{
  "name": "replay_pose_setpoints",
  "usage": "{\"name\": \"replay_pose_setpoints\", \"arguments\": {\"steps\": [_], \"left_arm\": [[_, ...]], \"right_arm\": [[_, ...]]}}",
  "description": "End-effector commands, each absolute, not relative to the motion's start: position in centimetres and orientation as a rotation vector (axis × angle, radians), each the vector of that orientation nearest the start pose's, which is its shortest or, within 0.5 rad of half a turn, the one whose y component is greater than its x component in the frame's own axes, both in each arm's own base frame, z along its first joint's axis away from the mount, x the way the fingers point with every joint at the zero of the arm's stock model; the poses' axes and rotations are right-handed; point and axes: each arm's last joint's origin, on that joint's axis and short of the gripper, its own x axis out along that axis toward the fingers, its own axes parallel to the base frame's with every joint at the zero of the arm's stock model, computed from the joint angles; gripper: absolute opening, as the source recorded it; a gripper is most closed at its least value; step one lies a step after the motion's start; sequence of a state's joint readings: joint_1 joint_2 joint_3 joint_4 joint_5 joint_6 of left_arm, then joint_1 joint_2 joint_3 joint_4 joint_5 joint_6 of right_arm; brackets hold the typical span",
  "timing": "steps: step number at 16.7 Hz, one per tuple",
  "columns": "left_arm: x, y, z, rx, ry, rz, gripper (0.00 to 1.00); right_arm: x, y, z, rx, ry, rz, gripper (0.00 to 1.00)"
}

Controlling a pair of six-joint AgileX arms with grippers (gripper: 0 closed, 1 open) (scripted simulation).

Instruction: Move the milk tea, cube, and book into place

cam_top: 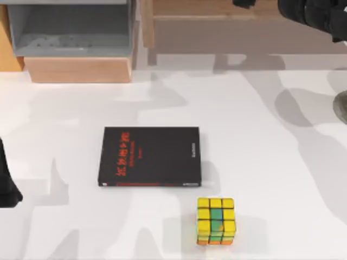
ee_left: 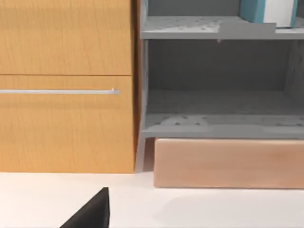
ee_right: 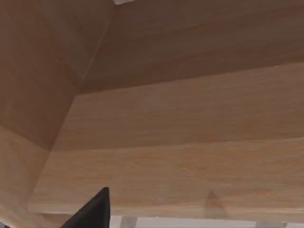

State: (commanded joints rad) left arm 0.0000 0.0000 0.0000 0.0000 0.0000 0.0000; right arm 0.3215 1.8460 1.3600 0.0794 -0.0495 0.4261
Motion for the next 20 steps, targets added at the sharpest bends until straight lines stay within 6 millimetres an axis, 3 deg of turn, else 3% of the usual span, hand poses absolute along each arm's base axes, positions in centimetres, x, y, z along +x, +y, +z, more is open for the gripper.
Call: {"name": "replay_pose_setpoints", "arguments": {"steps": [4,8,13,15,20], "left_arm": [[10.6,-0.1,16.0,0.000,0.000,0.000,1.00],[10.6,-0.1,16.0,0.000,0.000,0.000,1.00],[10.6,-0.1,16.0,0.000,0.000,0.000,1.00],[10.6,-0.1,16.0,0.000,0.000,0.000,1.00],[10.6,-0.1,16.0,0.000,0.000,0.000,1.00]], "right_arm": [[36.2,21.0,23.5,0.335,0.933,0.266,1.00],[29.7,25.1,21.9,0.219,1.304,0.156,1.00],[23.6,26.9,20.7,0.053,1.541,0.007,1.00],[22.6,27.0,20.5,0.024,1.568,-0.018,1.00],[22.7,27.0,20.6,0.026,1.569,-0.021,1.00]]}}
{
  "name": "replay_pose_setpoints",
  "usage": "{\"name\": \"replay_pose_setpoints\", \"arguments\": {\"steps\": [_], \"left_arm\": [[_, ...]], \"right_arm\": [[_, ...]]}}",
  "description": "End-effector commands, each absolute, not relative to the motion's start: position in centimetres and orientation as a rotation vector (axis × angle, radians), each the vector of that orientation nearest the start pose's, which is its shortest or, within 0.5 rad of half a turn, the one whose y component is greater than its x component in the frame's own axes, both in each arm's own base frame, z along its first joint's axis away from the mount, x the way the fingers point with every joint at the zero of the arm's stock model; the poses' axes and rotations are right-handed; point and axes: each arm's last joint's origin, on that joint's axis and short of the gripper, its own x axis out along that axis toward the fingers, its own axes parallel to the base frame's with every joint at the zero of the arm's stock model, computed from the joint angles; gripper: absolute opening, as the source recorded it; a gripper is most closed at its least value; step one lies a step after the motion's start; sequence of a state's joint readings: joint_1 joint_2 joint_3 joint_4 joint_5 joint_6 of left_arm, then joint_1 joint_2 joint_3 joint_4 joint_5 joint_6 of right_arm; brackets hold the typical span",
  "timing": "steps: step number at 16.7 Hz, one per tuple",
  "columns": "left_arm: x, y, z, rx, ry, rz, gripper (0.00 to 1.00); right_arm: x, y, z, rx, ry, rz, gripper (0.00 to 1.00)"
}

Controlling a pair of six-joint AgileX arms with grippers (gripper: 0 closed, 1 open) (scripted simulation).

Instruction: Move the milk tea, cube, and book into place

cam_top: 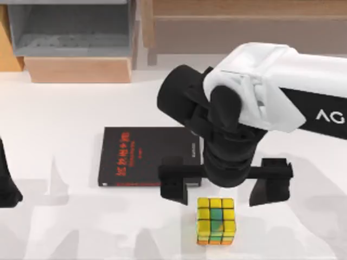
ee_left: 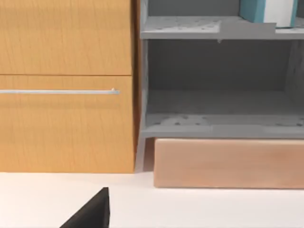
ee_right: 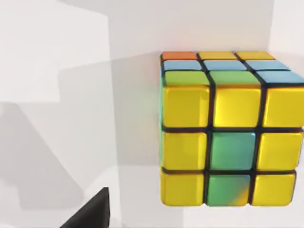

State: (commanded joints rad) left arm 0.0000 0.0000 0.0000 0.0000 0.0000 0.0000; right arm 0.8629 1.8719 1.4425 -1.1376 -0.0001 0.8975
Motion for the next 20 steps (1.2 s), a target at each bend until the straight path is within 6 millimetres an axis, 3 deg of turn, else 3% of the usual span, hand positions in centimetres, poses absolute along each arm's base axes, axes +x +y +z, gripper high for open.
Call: {"name": "replay_pose_setpoints", "arguments": {"steps": [2,9,13,20], "left_arm": [[10.6,-0.1,16.0,0.000,0.000,0.000,1.00],[10.6,-0.1,16.0,0.000,0.000,0.000,1.00],[10.6,-0.1,16.0,0.000,0.000,0.000,1.00],[10.6,-0.1,16.0,0.000,0.000,0.000,1.00]], "right_arm": [[22.6,27.0,20.0,0.021,1.571,-0.022,1.00],[22.5,27.0,14.7,0.022,1.569,-0.020,1.00],[22.5,27.0,14.5,0.021,1.571,-0.021,1.00],[22.5,27.0,14.5,0.021,1.571,-0.021,0.47]]}}
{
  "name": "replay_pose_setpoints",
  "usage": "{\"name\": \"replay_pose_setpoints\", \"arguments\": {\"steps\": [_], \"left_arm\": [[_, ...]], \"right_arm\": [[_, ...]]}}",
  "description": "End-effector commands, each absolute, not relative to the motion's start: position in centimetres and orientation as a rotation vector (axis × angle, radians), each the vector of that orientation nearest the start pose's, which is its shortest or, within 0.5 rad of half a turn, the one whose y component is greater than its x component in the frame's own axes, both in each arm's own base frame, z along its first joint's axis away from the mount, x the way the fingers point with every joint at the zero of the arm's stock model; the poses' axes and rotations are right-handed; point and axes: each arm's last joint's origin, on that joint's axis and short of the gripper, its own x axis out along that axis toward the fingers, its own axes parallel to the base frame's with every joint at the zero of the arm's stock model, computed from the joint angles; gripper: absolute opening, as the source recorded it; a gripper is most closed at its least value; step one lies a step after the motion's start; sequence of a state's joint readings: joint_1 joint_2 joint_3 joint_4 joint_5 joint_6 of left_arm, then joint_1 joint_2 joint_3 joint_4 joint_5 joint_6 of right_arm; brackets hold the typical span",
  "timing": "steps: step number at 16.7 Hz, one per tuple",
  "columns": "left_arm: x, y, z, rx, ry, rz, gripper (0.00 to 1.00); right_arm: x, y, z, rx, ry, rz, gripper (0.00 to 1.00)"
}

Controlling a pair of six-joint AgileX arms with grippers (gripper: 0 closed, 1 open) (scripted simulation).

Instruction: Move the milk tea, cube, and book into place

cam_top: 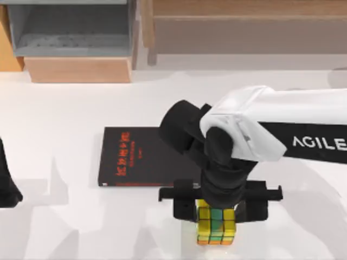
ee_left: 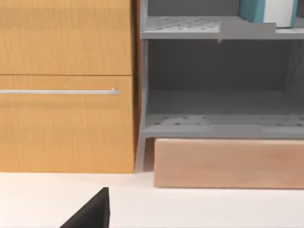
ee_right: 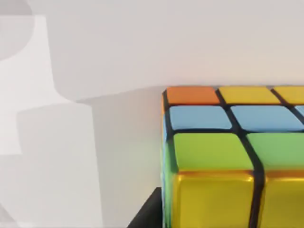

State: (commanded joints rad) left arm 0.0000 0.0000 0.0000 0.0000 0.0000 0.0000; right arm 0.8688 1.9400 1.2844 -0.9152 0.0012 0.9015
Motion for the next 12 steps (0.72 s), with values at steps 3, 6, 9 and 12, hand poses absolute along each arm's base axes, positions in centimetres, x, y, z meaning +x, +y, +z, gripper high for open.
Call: {"name": "replay_pose_setpoints", "arguments": {"steps": [3,6,9,12], "left_arm": [[10.57,-0.12,16.00,0.000,0.000,0.000,1.00],[10.57,-0.12,16.00,0.000,0.000,0.000,1.00],[10.57,-0.12,16.00,0.000,0.000,0.000,1.00],[10.57,-0.12,16.00,0.000,0.000,0.000,1.00]], "right_arm": [[22.52,27.03,14.51,0.021,1.571,-0.021,0.25],[22.52,27.03,14.51,0.021,1.571,-0.021,0.02],[22.52,27.03,14.51,0.021,1.571,-0.021,0.00],[22.52,27.03,14.51,0.021,1.571,-0.021,0.00]]}}
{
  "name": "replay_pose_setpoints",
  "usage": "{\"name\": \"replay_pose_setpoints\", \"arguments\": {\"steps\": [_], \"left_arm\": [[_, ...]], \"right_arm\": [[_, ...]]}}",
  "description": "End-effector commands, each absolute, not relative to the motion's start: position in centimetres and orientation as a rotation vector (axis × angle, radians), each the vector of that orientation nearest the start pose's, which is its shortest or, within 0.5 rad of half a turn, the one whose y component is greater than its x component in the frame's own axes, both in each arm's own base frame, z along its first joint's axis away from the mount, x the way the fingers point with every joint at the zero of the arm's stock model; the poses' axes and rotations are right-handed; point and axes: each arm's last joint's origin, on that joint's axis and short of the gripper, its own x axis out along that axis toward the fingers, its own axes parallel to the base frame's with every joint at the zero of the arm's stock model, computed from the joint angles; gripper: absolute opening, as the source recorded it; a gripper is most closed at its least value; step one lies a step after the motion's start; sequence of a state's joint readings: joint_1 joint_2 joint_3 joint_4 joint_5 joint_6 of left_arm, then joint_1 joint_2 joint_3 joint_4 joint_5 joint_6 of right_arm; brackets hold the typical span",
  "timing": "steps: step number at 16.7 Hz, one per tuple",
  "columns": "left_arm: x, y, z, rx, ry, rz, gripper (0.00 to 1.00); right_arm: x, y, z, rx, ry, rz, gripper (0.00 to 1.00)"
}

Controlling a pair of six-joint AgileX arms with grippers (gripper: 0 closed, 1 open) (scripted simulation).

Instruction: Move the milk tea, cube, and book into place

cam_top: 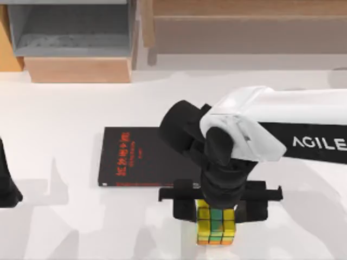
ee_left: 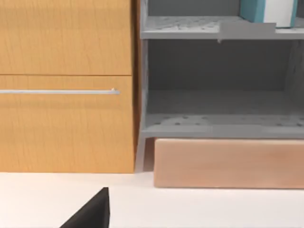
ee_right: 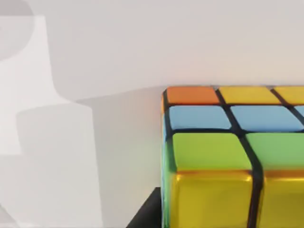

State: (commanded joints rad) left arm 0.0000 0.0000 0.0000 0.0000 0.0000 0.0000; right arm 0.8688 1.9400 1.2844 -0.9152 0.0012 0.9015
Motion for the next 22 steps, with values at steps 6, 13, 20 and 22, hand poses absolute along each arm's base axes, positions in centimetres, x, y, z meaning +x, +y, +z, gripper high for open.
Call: {"name": "replay_pose_setpoints", "arguments": {"steps": [6,13,20,22], "left_arm": [[10.6,-0.1,16.0,0.000,0.000,0.000,1.00],[10.6,-0.1,16.0,0.000,0.000,0.000,1.00],[10.6,-0.1,16.0,0.000,0.000,0.000,1.00],[10.6,-0.1,16.0,0.000,0.000,0.000,1.00]], "right_arm": [[22.6,27.0,15.5,0.025,1.569,-0.022,0.00],[22.6,27.0,17.6,0.025,1.569,-0.022,0.00],[25.4,26.7,19.2,0.146,1.493,0.208,0.00],[28.3,25.3,22.6,0.254,1.330,0.381,0.00]]}}
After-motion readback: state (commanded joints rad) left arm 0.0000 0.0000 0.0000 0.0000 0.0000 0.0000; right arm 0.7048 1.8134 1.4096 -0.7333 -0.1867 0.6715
